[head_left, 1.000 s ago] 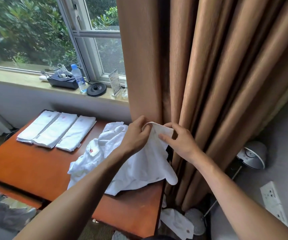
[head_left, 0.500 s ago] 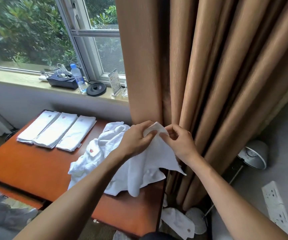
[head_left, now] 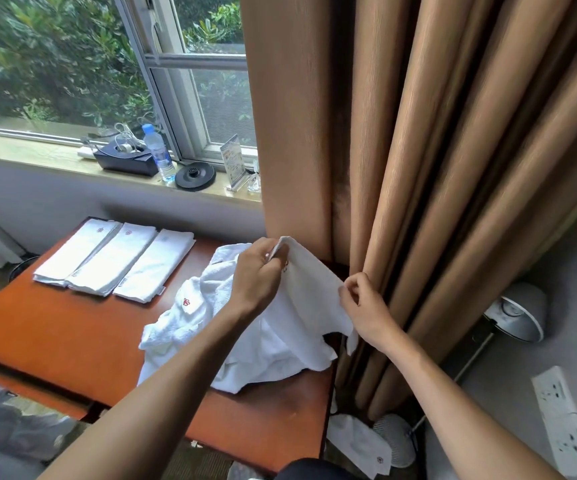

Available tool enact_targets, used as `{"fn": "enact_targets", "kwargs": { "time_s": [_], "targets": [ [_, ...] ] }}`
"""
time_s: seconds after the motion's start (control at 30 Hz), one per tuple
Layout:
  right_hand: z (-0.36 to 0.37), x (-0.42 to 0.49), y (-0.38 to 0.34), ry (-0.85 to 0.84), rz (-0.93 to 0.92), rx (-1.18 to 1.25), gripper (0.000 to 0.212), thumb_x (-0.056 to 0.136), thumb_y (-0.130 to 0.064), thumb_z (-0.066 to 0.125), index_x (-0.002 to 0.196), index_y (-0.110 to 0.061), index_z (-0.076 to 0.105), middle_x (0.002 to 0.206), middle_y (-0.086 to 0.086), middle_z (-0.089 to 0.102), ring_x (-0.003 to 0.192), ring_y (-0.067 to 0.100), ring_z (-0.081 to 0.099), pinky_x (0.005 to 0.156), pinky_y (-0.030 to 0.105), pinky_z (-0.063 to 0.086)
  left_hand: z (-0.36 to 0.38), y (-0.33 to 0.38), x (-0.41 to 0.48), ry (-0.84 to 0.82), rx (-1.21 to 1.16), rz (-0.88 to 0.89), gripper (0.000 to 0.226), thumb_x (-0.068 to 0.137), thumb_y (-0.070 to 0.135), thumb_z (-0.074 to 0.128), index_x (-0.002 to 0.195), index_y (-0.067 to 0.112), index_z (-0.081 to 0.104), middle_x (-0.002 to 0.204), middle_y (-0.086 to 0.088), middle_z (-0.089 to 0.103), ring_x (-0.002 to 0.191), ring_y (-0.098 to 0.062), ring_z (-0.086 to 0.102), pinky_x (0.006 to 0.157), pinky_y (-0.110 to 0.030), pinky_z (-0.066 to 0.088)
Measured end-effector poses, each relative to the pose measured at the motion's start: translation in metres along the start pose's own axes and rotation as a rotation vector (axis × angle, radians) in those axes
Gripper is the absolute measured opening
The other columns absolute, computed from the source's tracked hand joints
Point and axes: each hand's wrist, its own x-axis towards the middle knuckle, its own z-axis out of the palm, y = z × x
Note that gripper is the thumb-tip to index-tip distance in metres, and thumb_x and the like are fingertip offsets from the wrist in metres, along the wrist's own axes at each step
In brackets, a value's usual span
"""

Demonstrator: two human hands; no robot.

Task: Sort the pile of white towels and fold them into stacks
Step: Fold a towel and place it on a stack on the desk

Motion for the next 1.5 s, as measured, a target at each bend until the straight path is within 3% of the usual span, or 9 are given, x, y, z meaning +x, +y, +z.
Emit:
{"fn": "enact_targets", "kwargs": {
  "time_s": [0.2, 0.4, 0.57, 0.63, 0.83, 0.97, 1.1, 1.27, 1.5],
  "targets": [
    [-0.008, -0.003, -0.001, 0.116, -0.049, -0.200, 0.021, 0.102, -0.057, 0.052, 0.095, -0.037, 0.047, 0.086, -0.013, 0.067, 0.082, 0.012, 0.062, 0.066, 0.036, 0.047, -0.003, -0.021, 0.004, 0.149, 0.028, -0.184, 0.033, 0.097, 0.037, 0.049, 0.067, 0.029, 0.059, 0.061, 0.017, 0.058, 0.059, -0.001, 0.051, 0.059, -0.027, 0.040],
    [-0.006, -0.008, 0.001, 0.070, 0.017, -0.329, 0.049, 0.091, -0.075, 0.052, 0.072, -0.030, 0.057, 0.061, -0.009, 0.061, 0.061, 0.005, 0.057, 0.054, 0.027, 0.040, -0.007, -0.044, 0.002, 0.225, 0.082, -0.236, 0.040, 0.105, 0.032, 0.052, 0.081, 0.001, 0.058, 0.070, -0.006, 0.062, 0.060, 0.000, 0.049, 0.057, -0.016, 0.039],
    [0.001, -0.010, -0.007, -0.045, 0.130, 0.221, 0.014, 0.103, -0.038, 0.061, 0.107, -0.026, 0.066, 0.072, -0.006, 0.067, 0.067, 0.014, 0.056, 0.065, 0.032, 0.043, -0.003, -0.046, -0.008, 0.194, 0.084, -0.225, 0.037, 0.099, 0.035, 0.059, 0.071, 0.014, 0.047, 0.058, 0.013, 0.048, 0.057, -0.006, 0.045, 0.057, -0.027, 0.037],
    [0.003, -0.011, -0.016, -0.053, 0.120, 0.315, 0.020, 0.106, -0.031, 0.057, 0.125, -0.028, 0.060, 0.070, -0.012, 0.068, 0.061, 0.008, 0.055, 0.060, 0.024, 0.044, 0.002, -0.044, -0.017, 0.126, 0.060, -0.189, 0.035, 0.096, 0.030, 0.065, 0.071, 0.016, 0.045, 0.059, 0.015, 0.046, 0.057, -0.005, 0.044, 0.056, -0.024, 0.035],
    [0.014, -0.008, -0.046, -0.091, 0.026, 0.281, 0.023, 0.107, -0.012, 0.051, 0.105, -0.023, 0.070, 0.083, -0.020, 0.066, 0.077, -0.002, 0.057, 0.071, 0.014, 0.044, 0.019, -0.031, -0.037, -0.060, -0.054, -0.087, 0.014, 0.097, 0.022, 0.070, 0.084, 0.025, 0.066, 0.081, 0.013, 0.067, 0.067, -0.005, 0.056, 0.064, -0.016, 0.044],
    [0.014, -0.010, -0.056, -0.195, 0.148, 0.409, 0.027, 0.104, -0.003, 0.051, 0.116, -0.019, 0.069, 0.097, -0.001, 0.074, 0.083, 0.009, 0.068, 0.076, 0.024, 0.055, 0.020, -0.030, -0.040, -0.116, -0.091, -0.103, 0.006, 0.098, 0.016, 0.068, 0.092, 0.018, 0.070, 0.087, 0.010, 0.070, 0.080, -0.021, 0.064, 0.074, -0.029, 0.051],
    [0.012, -0.012, -0.058, -0.198, 0.063, 0.327, 0.036, 0.094, 0.005, 0.060, 0.122, -0.016, 0.067, 0.091, -0.007, 0.078, 0.092, 0.009, 0.074, 0.086, 0.023, 0.057, 0.014, -0.034, -0.038, -0.101, -0.173, -0.196, 0.011, 0.097, 0.012, 0.067, 0.095, 0.021, 0.073, 0.090, 0.007, 0.073, 0.086, -0.021, 0.069, 0.078, -0.045, 0.056],
    [0.014, -0.011, -0.061, -0.113, -0.054, 0.143, 0.007, 0.092, -0.019, 0.075, 0.094, -0.026, 0.072, 0.080, -0.009, 0.073, 0.076, 0.008, 0.068, 0.072, 0.026, 0.054, 0.011, -0.031, -0.041, -0.092, -0.273, -0.201, 0.015, 0.098, 0.010, 0.064, 0.104, 0.024, 0.064, 0.080, -0.009, 0.067, 0.071, -0.018, 0.060, 0.065, -0.039, 0.054],
    [0.004, -0.005, -0.053, -0.033, -0.161, -0.033, 0.040, 0.083, -0.058, 0.070, 0.074, -0.021, 0.056, 0.062, -0.012, 0.053, 0.058, 0.003, 0.046, 0.055, 0.019, 0.037, 0.004, -0.028, -0.040, -0.117, -0.110, -0.092, 0.021, 0.095, -0.001, 0.054, 0.090, 0.017, 0.064, 0.082, 0.008, 0.066, 0.076, -0.013, 0.060, 0.072, -0.033, 0.048]
  ]
}}
